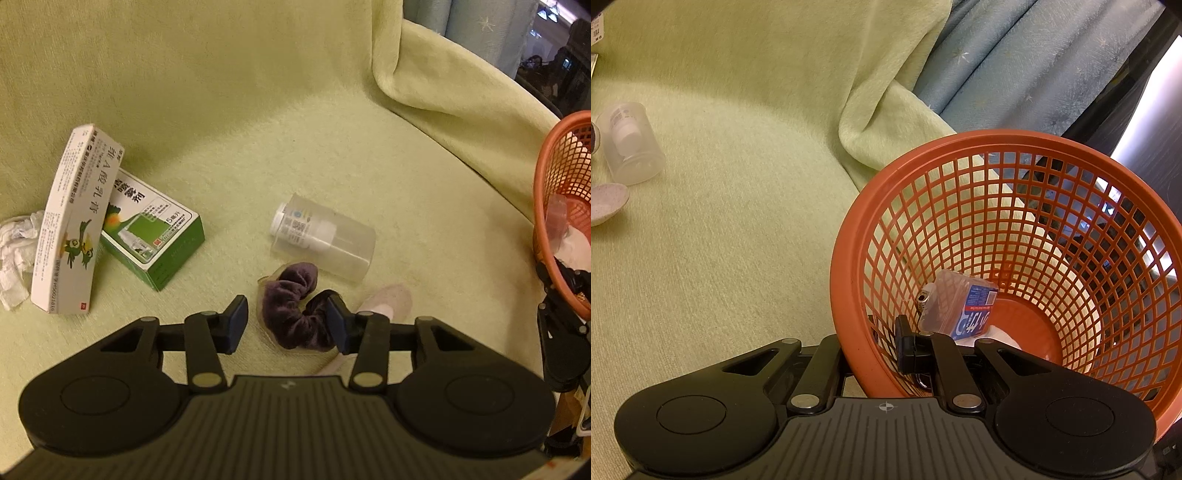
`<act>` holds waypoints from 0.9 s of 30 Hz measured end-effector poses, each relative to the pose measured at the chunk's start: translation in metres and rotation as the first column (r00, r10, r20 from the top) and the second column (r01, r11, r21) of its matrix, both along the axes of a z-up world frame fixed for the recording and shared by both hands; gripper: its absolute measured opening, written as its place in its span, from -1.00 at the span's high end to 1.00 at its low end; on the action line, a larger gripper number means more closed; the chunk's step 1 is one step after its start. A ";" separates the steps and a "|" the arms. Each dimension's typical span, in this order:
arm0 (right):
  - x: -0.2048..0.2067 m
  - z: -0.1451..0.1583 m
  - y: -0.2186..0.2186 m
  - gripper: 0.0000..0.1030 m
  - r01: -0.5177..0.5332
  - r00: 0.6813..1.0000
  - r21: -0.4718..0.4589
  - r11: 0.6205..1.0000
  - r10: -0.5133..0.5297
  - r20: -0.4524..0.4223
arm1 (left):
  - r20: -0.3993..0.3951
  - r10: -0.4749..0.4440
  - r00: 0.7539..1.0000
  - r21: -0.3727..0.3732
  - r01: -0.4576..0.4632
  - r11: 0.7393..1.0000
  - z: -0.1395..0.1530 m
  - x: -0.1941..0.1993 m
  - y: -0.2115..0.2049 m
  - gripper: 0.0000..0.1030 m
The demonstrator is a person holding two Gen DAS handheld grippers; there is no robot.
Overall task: Organize objects
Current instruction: 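Grasp the dark purple scrunchie with the left gripper, then carry the scrunchie into the basket and open the left gripper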
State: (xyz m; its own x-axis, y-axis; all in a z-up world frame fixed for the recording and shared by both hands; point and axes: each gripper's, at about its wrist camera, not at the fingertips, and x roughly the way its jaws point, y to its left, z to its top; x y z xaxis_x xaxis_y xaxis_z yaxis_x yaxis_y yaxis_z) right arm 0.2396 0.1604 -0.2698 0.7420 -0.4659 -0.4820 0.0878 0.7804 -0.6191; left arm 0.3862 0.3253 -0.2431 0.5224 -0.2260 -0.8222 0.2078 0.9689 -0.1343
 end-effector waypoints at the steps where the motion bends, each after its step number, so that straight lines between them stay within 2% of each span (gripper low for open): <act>1: 0.000 0.000 0.000 0.89 0.000 1.000 0.000 1.000 0.000 -0.001 | -0.004 0.000 1.000 -0.003 0.000 1.000 -0.001 0.000 0.000 0.39; 5: -0.001 0.000 0.000 0.89 0.001 1.000 0.000 1.000 -0.001 0.000 | -0.009 -0.003 1.000 0.005 0.003 1.000 -0.002 0.000 0.001 0.58; 7: -0.001 0.000 0.000 0.89 0.000 1.000 0.000 1.000 0.000 -0.001 | -0.006 -0.002 1.000 0.005 0.002 1.000 -0.001 -0.001 0.002 0.76; 10: -0.001 0.000 0.000 0.89 0.000 1.000 -0.001 1.000 0.000 0.000 | 0.003 -0.009 1.000 0.014 0.009 1.000 0.002 -0.003 0.003 0.86; 17: -0.003 -0.001 0.001 0.89 -0.001 1.000 -0.001 1.000 0.001 -0.001 | 0.040 -0.031 0.999 0.020 0.030 0.999 0.018 -0.007 0.000 0.89; 27: -0.002 -0.001 0.002 0.89 -0.002 1.000 -0.003 1.000 0.002 -0.002 | 0.138 -0.086 0.987 -0.035 0.092 0.995 0.068 -0.011 -0.022 0.89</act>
